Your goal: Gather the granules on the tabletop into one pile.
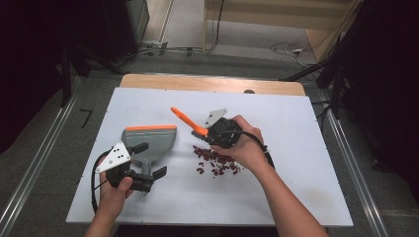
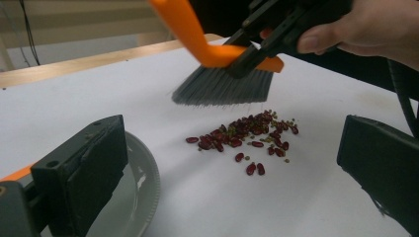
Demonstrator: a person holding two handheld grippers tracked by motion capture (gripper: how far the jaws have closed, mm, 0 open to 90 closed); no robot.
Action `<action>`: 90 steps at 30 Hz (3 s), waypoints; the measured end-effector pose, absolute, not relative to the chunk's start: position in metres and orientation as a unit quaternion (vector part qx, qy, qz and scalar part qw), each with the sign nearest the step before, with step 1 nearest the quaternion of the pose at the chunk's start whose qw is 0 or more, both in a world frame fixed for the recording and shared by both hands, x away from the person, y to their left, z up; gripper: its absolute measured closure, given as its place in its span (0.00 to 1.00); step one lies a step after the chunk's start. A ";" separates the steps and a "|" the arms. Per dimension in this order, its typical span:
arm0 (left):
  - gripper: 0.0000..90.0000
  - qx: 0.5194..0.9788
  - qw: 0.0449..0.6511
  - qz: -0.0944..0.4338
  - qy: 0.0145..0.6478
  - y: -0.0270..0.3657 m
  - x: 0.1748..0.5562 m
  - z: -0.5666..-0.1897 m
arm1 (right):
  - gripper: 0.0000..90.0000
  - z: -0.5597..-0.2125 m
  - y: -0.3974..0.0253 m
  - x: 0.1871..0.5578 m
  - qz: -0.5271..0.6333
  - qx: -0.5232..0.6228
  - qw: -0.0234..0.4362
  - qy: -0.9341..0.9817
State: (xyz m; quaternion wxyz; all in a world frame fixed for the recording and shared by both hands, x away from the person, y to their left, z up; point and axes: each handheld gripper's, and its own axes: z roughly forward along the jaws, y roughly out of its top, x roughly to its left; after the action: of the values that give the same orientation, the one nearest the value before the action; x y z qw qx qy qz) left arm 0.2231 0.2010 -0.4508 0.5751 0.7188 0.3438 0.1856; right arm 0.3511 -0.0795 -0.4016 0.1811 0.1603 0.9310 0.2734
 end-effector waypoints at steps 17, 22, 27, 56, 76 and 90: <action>0.00 0.718 0.573 0.189 0.346 0.203 0.223 -0.450 | 0.77 -0.428 -0.052 0.321 0.317 0.321 -0.012 0.892; 0.00 0.719 0.572 0.188 0.346 0.203 0.223 -0.450 | 0.77 -0.444 -0.052 0.328 0.304 0.319 -0.014 0.897; 0.00 0.720 0.572 0.188 0.345 0.202 0.223 -0.451 | 0.77 -0.447 -0.062 0.341 0.309 0.335 -0.010 0.890; 0.00 0.726 0.568 0.185 0.341 0.198 0.223 -0.452 | 0.76 -0.455 -0.116 0.368 0.324 0.427 0.003 0.844; 0.00 0.727 0.568 0.183 0.341 0.197 0.223 -0.453 | 0.75 -0.455 -0.143 0.370 0.326 0.462 0.013 0.825; 0.00 0.726 0.568 0.184 0.340 0.197 0.224 -0.452 | 0.76 -0.433 -0.117 0.366 0.353 0.453 0.007 0.819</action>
State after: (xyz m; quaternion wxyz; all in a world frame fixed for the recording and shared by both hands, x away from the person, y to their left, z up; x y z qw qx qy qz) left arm 0.2237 0.1968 -0.4519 0.5680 0.7263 0.3405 0.1844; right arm 0.3661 -0.1174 -0.4327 0.0065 0.4527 0.8188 0.3529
